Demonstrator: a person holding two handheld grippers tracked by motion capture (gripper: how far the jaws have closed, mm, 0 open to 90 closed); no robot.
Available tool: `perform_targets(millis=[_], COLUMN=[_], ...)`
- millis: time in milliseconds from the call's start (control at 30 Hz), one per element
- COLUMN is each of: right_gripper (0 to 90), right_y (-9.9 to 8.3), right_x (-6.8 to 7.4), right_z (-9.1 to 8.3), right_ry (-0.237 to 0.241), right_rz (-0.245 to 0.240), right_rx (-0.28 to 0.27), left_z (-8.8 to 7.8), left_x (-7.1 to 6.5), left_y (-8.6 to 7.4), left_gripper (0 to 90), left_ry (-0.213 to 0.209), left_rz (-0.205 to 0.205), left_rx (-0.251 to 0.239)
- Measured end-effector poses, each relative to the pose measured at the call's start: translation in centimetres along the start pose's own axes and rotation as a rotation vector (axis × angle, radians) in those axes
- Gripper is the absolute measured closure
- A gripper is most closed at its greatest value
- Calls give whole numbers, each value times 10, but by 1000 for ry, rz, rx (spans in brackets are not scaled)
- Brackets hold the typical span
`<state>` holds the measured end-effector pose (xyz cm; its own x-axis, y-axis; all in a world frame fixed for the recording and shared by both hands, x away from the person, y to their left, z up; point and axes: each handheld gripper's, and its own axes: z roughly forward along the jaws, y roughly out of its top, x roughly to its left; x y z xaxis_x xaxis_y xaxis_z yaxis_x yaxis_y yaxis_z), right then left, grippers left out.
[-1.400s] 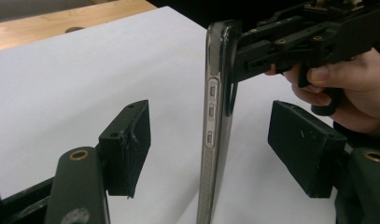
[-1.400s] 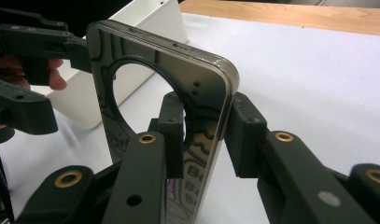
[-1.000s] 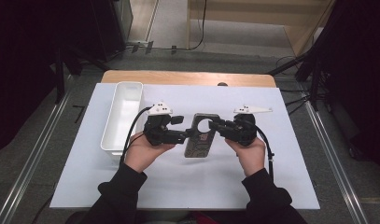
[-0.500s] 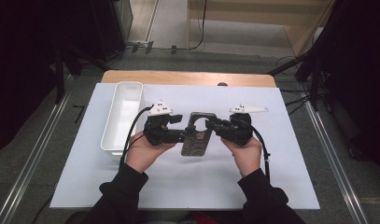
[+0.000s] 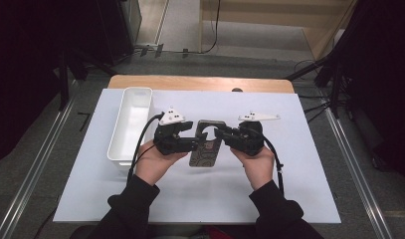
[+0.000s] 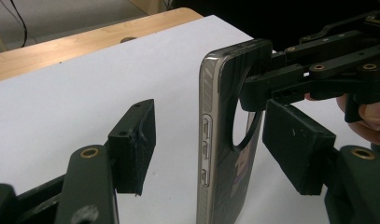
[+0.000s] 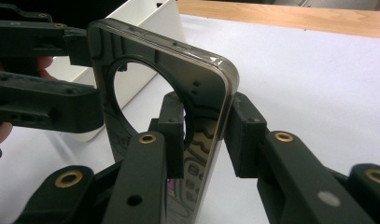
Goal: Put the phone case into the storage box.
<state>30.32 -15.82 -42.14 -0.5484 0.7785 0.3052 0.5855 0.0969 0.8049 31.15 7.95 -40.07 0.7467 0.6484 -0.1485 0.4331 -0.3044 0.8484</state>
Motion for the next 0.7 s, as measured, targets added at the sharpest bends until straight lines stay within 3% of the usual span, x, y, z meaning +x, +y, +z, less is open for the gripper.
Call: perform_targets(millis=[333, 467, 533, 567, 700], right_gripper=[687, 687, 687, 687, 687], right_y=[1, 0, 0, 0, 0], right_x=[4, 6, 6, 7, 8], right_z=[2, 2, 1, 1, 2], right_ry=[-5, -7, -5, -6, -5], right_rz=[-3, -7, -7, -10, -7], right_rx=[-11, -11, -12, -12, -9], left_z=[2, 3, 3, 3, 3], left_x=[-2, -4, -3, -3, -1], left_y=[-1, -1, -1, -2, -2], left_gripper=[371, 464, 464, 515, 549], left_ry=[10, 19, 12, 10, 13], left_rz=[-11, -23, -34, -36, -53], left_rx=[16, 27, 32, 38, 47])
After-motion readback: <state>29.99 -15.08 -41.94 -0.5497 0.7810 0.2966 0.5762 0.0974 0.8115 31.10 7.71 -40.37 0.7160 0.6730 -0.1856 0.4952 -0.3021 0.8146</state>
